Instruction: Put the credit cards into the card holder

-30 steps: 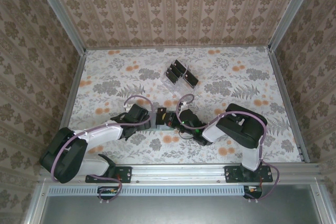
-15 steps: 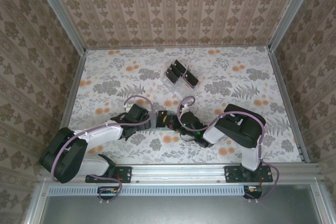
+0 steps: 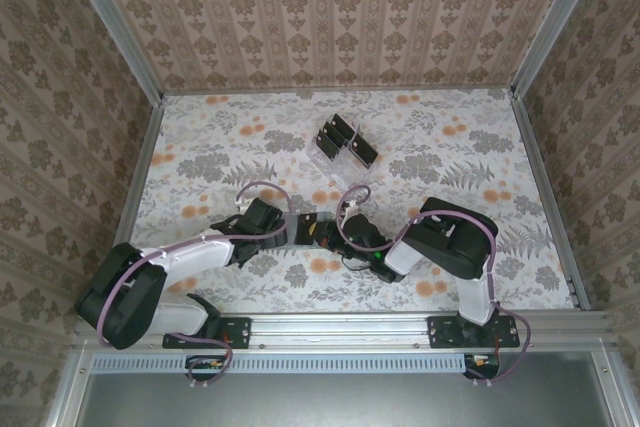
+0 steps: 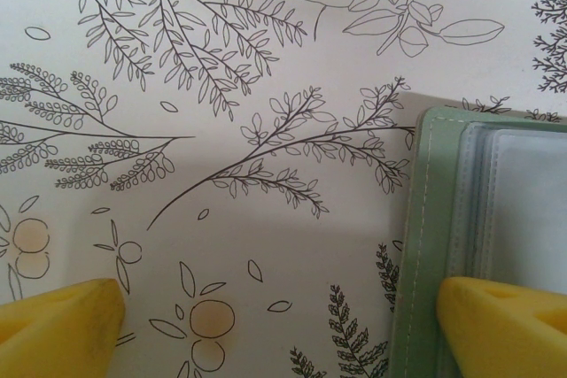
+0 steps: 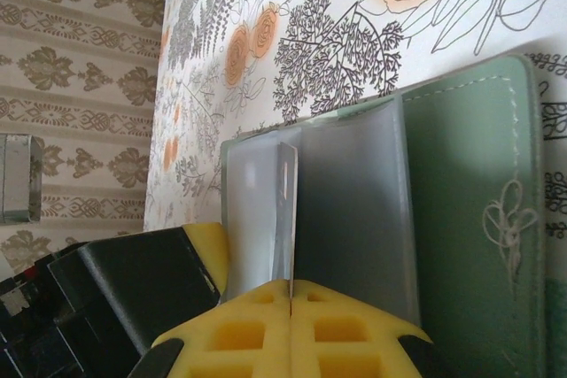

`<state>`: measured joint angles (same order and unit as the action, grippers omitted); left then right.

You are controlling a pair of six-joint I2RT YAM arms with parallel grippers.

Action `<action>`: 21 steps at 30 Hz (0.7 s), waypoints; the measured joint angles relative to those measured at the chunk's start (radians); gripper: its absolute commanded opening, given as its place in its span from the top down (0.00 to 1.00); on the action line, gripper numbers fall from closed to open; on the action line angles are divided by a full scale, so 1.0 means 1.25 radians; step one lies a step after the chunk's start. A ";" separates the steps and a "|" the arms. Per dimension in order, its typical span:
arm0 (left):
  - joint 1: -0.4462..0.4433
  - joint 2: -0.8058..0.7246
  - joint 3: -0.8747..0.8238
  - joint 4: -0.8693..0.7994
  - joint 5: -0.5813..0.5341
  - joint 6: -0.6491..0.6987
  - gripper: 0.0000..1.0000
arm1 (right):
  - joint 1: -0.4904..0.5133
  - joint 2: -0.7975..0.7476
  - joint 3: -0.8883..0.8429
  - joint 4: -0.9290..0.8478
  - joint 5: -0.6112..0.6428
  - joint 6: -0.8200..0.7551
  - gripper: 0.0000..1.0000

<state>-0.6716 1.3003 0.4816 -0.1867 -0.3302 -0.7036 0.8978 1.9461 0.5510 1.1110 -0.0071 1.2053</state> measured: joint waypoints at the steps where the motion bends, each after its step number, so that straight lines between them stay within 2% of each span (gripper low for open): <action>1: 0.000 0.000 0.000 0.000 0.000 0.000 0.00 | 0.000 0.000 0.000 0.001 -0.001 0.000 1.00; 21: 0.000 0.000 0.000 0.000 0.000 0.000 0.00 | 0.000 0.000 0.001 0.001 -0.010 0.009 1.00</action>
<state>-0.6716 1.3003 0.4816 -0.1867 -0.3302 -0.7036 0.8978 1.9461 0.5522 1.1126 -0.0200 1.2171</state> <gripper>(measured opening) 0.997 0.043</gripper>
